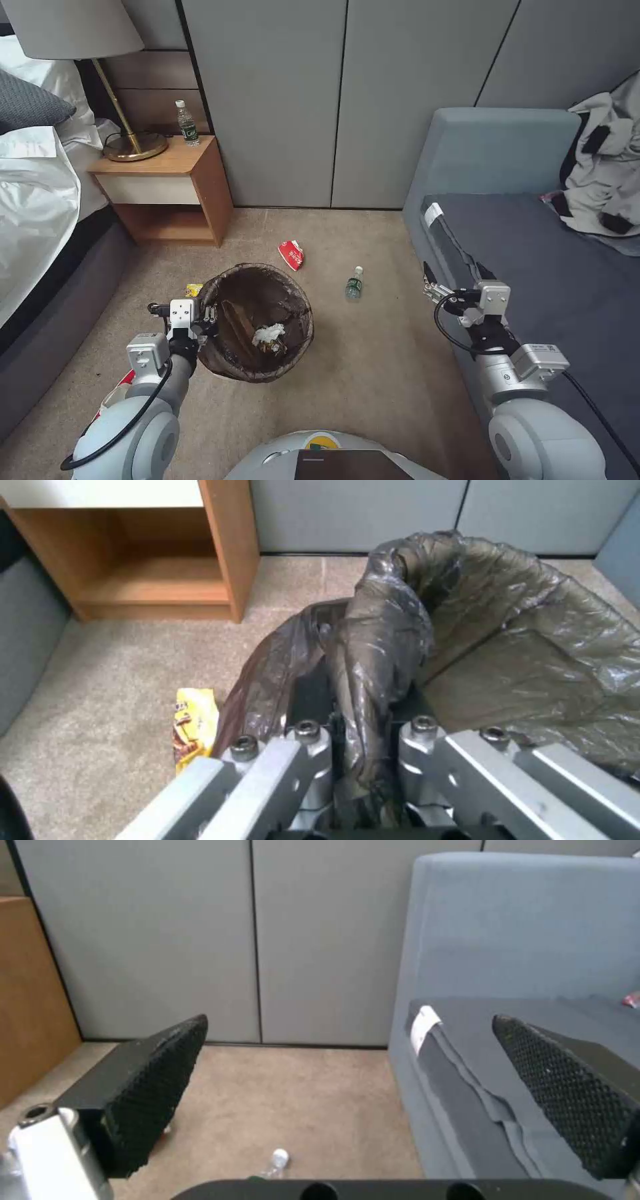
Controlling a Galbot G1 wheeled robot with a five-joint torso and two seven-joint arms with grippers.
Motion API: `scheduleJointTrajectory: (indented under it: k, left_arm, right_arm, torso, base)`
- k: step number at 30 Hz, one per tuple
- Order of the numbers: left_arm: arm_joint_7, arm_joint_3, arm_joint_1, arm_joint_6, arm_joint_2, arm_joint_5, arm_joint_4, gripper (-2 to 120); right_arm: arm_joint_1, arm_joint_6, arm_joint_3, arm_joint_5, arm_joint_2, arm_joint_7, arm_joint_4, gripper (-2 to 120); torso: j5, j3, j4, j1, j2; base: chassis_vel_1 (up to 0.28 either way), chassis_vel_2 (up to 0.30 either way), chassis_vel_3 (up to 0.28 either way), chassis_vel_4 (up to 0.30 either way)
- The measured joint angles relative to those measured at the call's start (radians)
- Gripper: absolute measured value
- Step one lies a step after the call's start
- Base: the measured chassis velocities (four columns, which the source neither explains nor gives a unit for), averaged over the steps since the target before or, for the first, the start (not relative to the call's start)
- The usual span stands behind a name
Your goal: Pick up the trash bin, then pick up the garbage from the floor and place it into the trash bin.
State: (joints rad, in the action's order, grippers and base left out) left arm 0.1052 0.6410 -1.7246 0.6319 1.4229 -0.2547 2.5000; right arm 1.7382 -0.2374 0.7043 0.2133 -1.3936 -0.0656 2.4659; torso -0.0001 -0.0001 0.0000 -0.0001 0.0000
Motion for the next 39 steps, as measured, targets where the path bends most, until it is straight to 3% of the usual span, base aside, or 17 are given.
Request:
scheduleJointTrajectory:
  k: [39]
  left_arm:
    - [-0.001, -0.003, -0.018, -0.002, -0.003, 0.002, 0.0, 7]
  right_arm:
    - [0.019, 0.033, -0.041, -0.036, -0.017, 0.001, -0.018, 100]
  torso:
    - [0.0, 0.0, 0.0001, 0.0, 0.0]
  base:
    - [-0.091, 0.095, 0.096, -0.095]
